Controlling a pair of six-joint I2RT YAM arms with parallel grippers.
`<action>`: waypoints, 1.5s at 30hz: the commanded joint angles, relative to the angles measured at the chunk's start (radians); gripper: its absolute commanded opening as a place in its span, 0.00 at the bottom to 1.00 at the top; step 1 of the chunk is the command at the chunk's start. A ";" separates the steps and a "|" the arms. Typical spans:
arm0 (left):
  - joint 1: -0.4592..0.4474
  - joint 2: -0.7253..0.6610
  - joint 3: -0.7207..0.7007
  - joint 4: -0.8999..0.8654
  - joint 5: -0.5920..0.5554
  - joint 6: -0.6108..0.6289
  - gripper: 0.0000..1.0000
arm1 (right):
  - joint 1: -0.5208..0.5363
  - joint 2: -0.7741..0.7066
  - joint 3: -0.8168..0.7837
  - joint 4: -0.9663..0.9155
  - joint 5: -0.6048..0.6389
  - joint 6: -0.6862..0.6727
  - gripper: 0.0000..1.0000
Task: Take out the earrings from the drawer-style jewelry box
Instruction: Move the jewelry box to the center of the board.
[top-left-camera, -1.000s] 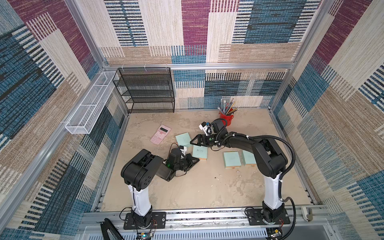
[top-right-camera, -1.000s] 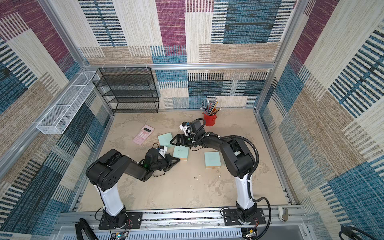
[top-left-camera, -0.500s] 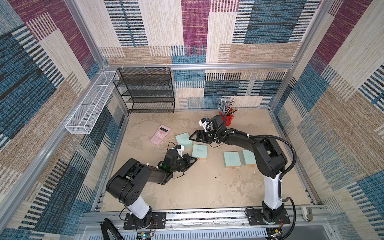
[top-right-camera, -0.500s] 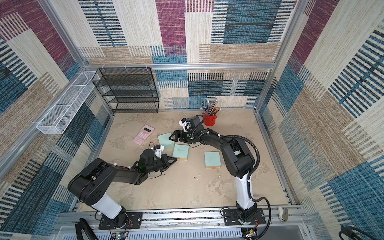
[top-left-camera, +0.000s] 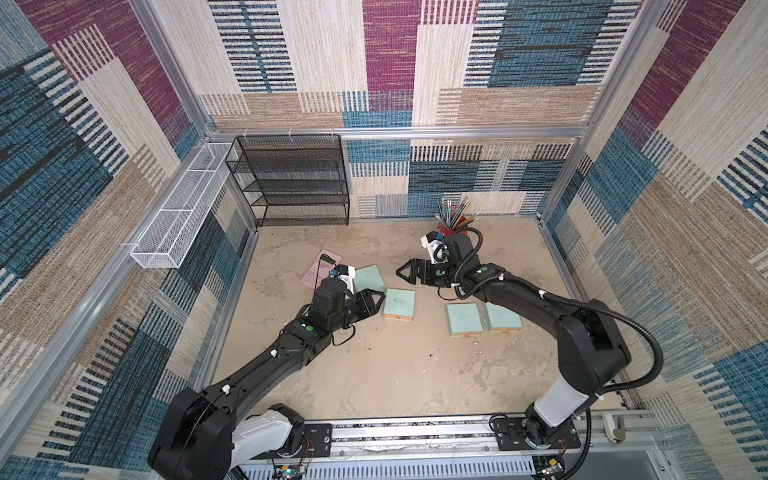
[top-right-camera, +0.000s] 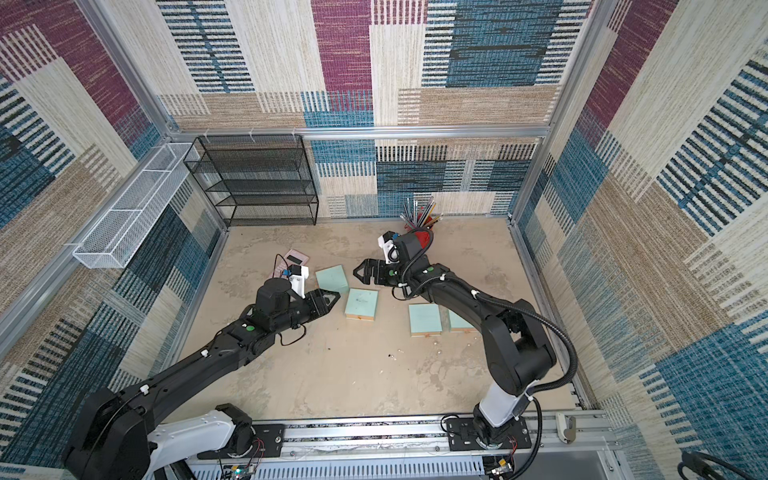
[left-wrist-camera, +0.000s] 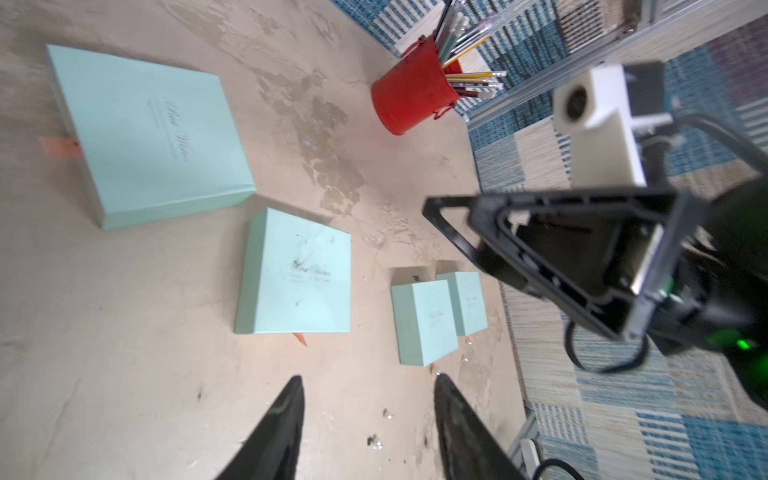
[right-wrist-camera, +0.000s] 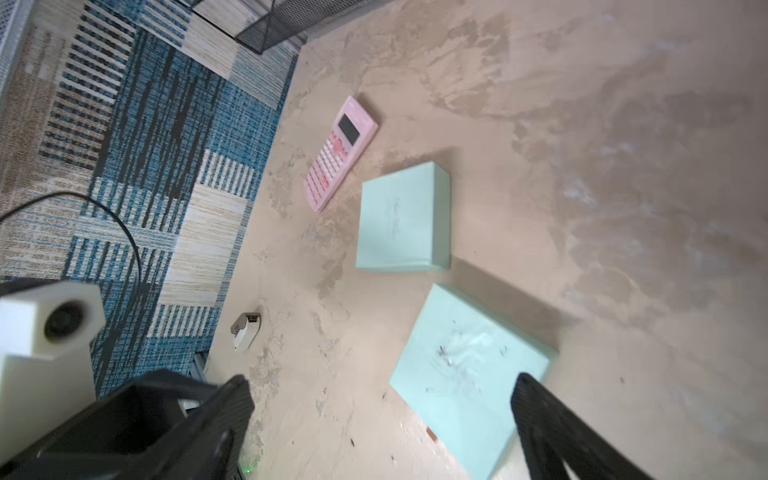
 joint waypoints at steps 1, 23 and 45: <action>0.011 0.086 0.051 -0.076 0.017 0.072 0.57 | -0.001 -0.069 -0.098 0.036 0.036 0.062 0.98; 0.069 0.596 0.323 -0.013 0.209 0.119 0.51 | -0.001 0.178 -0.030 0.023 0.017 0.082 0.64; 0.059 0.602 0.253 0.076 0.392 0.091 0.50 | -0.001 0.143 -0.088 0.030 -0.033 0.053 0.67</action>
